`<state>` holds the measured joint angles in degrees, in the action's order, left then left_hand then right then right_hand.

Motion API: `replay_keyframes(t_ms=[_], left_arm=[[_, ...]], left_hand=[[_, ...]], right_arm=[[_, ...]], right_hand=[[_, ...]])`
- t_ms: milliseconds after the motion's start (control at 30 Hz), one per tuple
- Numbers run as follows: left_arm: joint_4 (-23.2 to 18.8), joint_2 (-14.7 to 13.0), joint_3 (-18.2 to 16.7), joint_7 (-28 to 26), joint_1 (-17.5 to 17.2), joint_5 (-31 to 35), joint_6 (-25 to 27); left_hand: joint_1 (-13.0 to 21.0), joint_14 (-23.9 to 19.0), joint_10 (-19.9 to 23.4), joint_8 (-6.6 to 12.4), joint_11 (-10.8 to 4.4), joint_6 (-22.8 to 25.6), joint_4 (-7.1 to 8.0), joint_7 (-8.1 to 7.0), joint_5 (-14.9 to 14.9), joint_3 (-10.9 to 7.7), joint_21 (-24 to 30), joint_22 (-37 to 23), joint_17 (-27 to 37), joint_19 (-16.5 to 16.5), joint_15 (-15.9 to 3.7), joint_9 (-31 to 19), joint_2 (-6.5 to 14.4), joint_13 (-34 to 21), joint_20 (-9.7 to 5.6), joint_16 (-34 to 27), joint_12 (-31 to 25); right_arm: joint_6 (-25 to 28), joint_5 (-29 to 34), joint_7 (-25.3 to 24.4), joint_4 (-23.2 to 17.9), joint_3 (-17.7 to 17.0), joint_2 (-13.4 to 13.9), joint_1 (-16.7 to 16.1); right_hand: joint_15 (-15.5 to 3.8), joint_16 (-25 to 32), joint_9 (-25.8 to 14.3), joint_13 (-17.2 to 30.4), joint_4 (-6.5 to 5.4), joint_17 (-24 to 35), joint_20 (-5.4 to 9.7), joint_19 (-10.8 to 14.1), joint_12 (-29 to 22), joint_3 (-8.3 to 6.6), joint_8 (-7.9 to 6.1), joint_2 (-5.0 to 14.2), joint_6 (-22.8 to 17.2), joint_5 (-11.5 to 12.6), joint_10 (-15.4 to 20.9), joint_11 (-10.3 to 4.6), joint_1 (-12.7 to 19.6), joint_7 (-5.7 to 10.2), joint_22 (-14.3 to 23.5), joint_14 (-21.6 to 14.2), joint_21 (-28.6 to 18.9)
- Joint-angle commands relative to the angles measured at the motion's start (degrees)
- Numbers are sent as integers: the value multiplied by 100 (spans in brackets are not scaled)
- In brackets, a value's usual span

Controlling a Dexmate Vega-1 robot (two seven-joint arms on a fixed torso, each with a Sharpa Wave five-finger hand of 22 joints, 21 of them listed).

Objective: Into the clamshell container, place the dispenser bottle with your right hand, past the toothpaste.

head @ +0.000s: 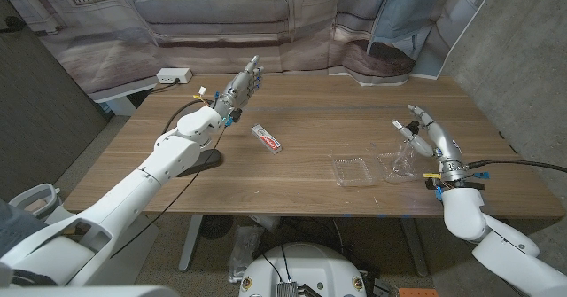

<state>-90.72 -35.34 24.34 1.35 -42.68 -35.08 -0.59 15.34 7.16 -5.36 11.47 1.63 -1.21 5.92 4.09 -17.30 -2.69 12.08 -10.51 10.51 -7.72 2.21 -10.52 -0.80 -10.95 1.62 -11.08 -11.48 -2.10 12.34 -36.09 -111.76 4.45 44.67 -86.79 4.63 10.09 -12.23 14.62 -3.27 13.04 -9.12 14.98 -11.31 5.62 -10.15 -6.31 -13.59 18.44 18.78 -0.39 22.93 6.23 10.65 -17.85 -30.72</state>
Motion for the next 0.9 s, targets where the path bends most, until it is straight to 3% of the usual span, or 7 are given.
replay_keyframes(t_ms=[33, 900], left_arm=[[-59, -15, -11, -30, -41, 15, -25], [-324, -136, -122, -173, -289, 3, -71]], left_hand=[[21, 35, -12, -1, -9, 27, 2, 9, -2, 50, -16, -16, 18, -6, 20, -33, 67, 3, 43, 19, -20], [32, 38, -16, 0, -12, 32, -1, -1, 0, 81, -18, -16, 18, -10, 17, -34, 77, 3, 47, 19, -19]], right_arm=[[-83, 57, 136, -122, -195, -3, -77], [-600, -94, 682, -114, -522, -80, 72]], right_hand=[[7, 42, -12, 14, -15, 1, -34, 31, -10, 62, -22, -3, 5, 40, -21, -9, -40, -24, 7, 41, 23], [-6, 112, 8, -26, -115, -47, 1, -4, -112, 145, -127, 36, -165, 97, 101, -16, -220, -39, 1, -39, 113]])
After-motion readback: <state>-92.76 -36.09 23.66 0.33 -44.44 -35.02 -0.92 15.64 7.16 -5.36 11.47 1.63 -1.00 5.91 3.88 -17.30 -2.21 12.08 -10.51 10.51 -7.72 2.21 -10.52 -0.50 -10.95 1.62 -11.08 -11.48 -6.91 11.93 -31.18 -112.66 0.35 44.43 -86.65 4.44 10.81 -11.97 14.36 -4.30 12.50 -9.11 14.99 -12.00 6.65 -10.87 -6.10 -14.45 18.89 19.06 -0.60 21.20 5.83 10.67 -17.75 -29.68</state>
